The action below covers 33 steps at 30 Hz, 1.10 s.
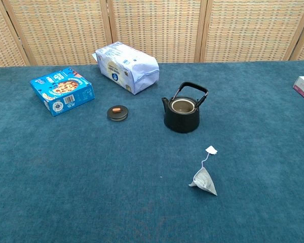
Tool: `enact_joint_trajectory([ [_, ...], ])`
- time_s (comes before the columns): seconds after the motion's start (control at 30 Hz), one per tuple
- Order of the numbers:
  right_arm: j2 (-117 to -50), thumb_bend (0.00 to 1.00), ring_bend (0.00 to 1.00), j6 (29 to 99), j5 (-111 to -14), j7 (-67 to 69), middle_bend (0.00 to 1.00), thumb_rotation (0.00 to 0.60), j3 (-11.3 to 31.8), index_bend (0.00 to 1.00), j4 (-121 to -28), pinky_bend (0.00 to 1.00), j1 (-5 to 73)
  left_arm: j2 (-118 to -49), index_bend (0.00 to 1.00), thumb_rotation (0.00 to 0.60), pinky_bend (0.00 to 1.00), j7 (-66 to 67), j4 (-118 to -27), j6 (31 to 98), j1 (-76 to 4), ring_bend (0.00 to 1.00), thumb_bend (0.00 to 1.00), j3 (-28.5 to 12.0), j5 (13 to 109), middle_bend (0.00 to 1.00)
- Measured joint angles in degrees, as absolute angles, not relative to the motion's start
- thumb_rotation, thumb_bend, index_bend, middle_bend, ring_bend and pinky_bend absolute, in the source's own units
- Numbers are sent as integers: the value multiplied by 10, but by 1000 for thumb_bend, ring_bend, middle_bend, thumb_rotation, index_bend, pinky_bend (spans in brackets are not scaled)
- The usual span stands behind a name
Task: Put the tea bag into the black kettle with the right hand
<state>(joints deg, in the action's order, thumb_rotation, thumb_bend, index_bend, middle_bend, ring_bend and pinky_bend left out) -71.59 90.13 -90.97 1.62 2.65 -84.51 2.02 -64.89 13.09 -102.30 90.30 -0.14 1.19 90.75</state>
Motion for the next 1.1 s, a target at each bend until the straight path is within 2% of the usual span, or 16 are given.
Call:
enact_joint_trajectory([
  [1.1,-716,0,0,883,-911,19,0,600,28,0,-841,0,35,-639,0,600,0,134,-1029,889,-8,0,71,2,894,0],
])
